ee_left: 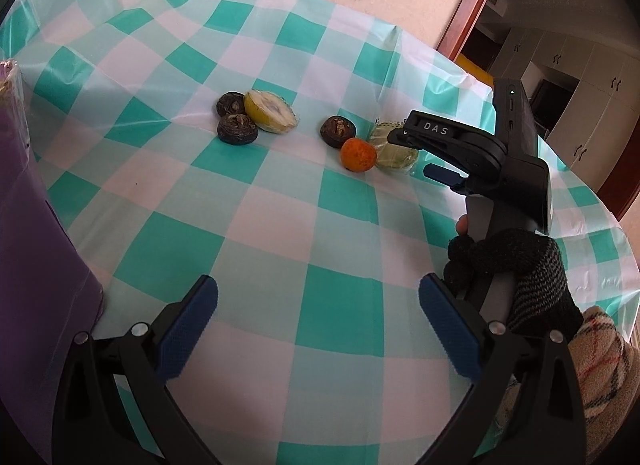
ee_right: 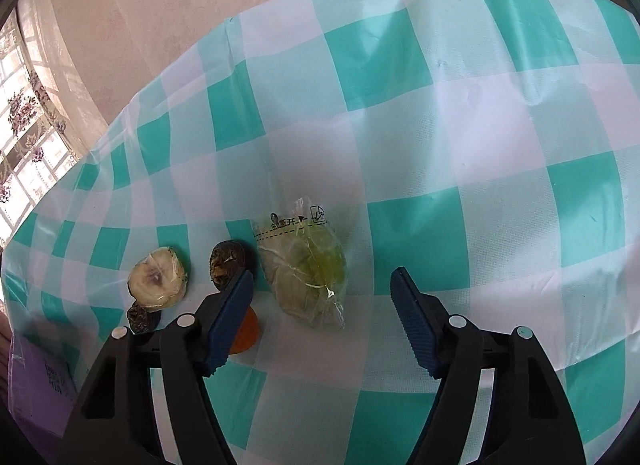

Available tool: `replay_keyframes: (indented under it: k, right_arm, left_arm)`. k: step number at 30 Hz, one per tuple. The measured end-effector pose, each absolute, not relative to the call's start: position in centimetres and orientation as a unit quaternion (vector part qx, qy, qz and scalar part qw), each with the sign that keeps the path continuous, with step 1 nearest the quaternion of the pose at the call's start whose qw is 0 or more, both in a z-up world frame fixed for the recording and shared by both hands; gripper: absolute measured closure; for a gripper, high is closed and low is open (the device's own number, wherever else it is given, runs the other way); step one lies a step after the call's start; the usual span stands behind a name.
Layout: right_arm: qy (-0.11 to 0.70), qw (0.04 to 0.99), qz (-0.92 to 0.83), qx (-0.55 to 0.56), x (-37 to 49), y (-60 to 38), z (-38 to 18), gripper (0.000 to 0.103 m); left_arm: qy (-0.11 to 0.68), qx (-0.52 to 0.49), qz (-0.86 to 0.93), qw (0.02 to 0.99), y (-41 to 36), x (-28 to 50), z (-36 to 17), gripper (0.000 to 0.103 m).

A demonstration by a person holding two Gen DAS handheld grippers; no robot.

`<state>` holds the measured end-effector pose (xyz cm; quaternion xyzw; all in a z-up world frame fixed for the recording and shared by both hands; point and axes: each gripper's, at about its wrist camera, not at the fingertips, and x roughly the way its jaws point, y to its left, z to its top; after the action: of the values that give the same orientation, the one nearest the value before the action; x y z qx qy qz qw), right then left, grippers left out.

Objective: Organize fruits
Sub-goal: 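Grasp the small bagged cabbage piece with the right gripper, then grasp the small orange with the left gripper while the right lifts the bagged cabbage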

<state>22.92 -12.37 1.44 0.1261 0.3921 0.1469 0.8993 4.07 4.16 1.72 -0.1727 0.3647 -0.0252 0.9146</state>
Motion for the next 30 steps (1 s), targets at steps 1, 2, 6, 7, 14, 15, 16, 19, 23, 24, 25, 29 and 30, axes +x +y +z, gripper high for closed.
replay_keyframes:
  k: [1,2,6,7,14,15,16,19,23,24,25,29,30]
  right_arm:
    - [0.4,0.896,0.15,0.12,23.3,-11.9,1.3,0.037]
    - [0.404,0.895,0.155,0.112,23.6,-11.5,1.2,0.037]
    - [0.414,0.89,0.162,0.097,24.6,-10.1,1.0,0.041]
    - [0.423,0.887,0.159,0.093,25.0,-9.9,0.8,0.042]
    - [0.427,0.89,0.148,0.066,25.0,-8.5,0.8,0.053]
    - [0.425,0.889,0.15,0.077,24.8,-8.9,0.8,0.053]
    - [0.423,0.89,0.146,0.086,24.6,-9.2,0.9,0.053]
    - [0.406,0.896,0.13,0.122,23.4,-10.6,1.1,0.053]
    - [0.387,0.903,0.132,0.134,20.5,-11.8,1.6,0.053]
    - [0.384,0.904,0.132,0.13,19.8,-11.9,1.7,0.053]
    - [0.381,0.906,0.132,0.127,18.9,-12.3,1.9,0.053]
    - [0.378,0.907,0.126,0.135,16.0,-14.3,2.0,0.053]
    - [0.378,0.907,0.123,0.139,15.3,-15.0,1.9,0.053]
  left_arm:
    - [0.364,-0.173,-0.026,0.915,4.2,4.1,1.7,0.002]
    - [0.364,-0.173,-0.026,0.915,4.2,4.0,1.7,0.002]
    - [0.364,-0.17,-0.027,0.915,4.0,4.0,1.8,0.002]
    - [0.364,-0.17,-0.025,0.915,4.0,4.0,1.8,0.002]
    - [0.366,-0.17,-0.016,0.915,4.1,4.0,1.8,0.002]
    - [0.367,-0.17,-0.013,0.914,4.1,4.0,1.7,0.002]
    - [0.368,-0.171,-0.011,0.914,4.2,4.0,1.7,0.002]
    - [0.369,-0.176,-0.003,0.912,4.5,4.1,1.6,0.002]
    - [0.373,-0.177,0.002,0.911,4.6,4.3,1.4,0.002]
    - [0.373,-0.177,0.002,0.911,4.6,4.3,1.4,0.002]
    - [0.372,-0.177,0.003,0.911,4.6,4.3,1.4,0.002]
    - [0.375,-0.178,-0.003,0.91,4.6,4.4,1.4,0.002]
    - [0.38,-0.179,-0.007,0.907,4.6,4.5,1.3,0.002]
